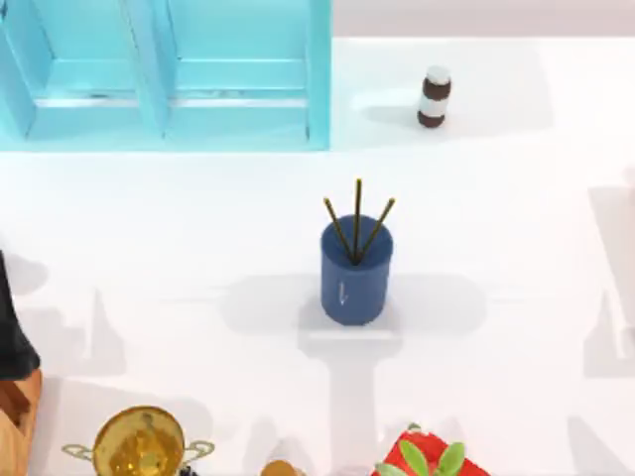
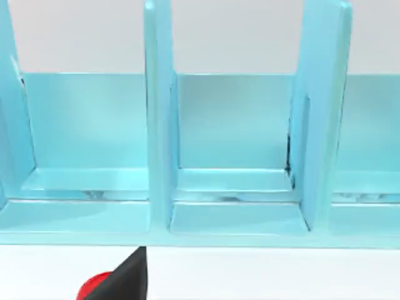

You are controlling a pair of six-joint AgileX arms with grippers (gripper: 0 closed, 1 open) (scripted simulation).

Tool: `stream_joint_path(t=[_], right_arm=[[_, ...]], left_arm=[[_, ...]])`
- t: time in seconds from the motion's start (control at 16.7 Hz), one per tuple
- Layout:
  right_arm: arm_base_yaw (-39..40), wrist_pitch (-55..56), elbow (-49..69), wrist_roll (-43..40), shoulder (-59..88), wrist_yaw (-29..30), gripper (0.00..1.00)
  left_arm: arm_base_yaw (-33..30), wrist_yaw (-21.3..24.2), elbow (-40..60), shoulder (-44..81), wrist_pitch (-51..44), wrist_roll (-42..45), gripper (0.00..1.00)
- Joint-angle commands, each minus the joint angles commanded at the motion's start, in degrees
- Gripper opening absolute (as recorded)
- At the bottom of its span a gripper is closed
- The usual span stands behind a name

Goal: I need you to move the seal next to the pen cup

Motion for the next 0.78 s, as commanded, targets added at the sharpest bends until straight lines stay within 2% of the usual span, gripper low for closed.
stream_joint_path(t=[0.18,0.36,0.54,0.78], right_arm=[[0.0,0.0,0.0,0.0,0.0,0.0,1.00],[0.0,0.0,0.0,0.0,0.0,0.0,1.00],[0.0,0.0,0.0,0.0,0.0,0.0,1.00],[0.0,0.0,0.0,0.0,0.0,0.0,1.00]], left_arm=[[0.1,0.0,0.6,0.6,-0.5,0.1,1.00],[0.9,-0.2,5.9,6.0,-5.0,0.9,1.00],[2.2,-0.2,16.5,16.8,-13.0,2.3,1.00],[4.1,-0.1,36.2,39.2,-27.3,4.6,1.00]])
